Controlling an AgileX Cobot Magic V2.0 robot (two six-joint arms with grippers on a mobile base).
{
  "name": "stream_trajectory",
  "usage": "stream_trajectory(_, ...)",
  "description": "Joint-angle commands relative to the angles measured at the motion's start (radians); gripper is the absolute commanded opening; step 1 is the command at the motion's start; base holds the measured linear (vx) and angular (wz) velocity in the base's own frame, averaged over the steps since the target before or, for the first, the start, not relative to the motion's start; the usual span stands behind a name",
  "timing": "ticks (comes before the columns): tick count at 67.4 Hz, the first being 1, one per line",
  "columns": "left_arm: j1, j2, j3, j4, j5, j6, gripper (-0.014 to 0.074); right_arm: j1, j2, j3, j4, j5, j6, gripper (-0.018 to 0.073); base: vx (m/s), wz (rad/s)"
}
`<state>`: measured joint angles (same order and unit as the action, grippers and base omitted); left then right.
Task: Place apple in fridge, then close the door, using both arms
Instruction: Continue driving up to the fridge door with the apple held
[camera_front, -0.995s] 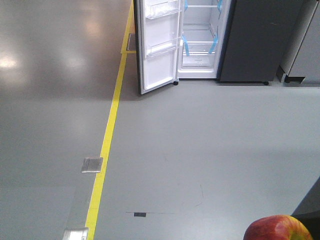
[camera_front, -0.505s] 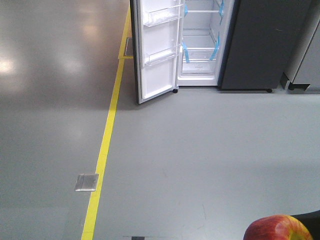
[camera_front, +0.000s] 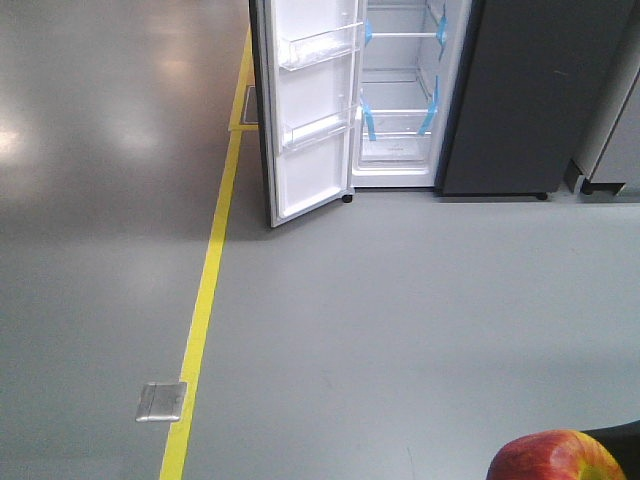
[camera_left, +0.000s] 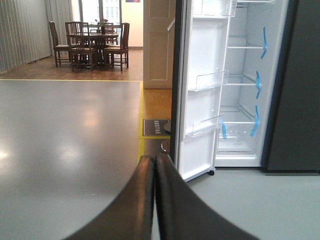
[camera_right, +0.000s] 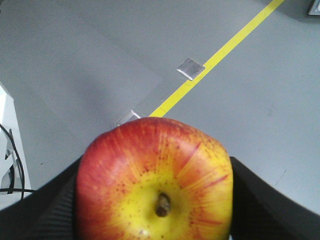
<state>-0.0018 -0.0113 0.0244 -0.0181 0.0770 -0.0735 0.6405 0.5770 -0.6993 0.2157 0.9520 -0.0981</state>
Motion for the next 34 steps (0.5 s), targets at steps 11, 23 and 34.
stream_trajectory(11, 0.003, -0.016, 0.029, -0.009, -0.077, -0.002, -0.0005, 0.001, 0.0, -0.028, 0.015, -0.066, -0.007, 0.0169, 0.18, -0.01)
stream_trajectory(23, 0.003, -0.016, 0.029, -0.009, -0.077, -0.002, -0.0005, 0.001, 0.0, -0.028, 0.015, -0.066, -0.007, 0.0169, 0.16, 0.0)
stream_trajectory(34, 0.003, -0.016, 0.029, -0.009, -0.077, -0.002, -0.0005, 0.001, 0.0, -0.028, 0.015, -0.066, -0.007, 0.0169, 0.15, 0.0)
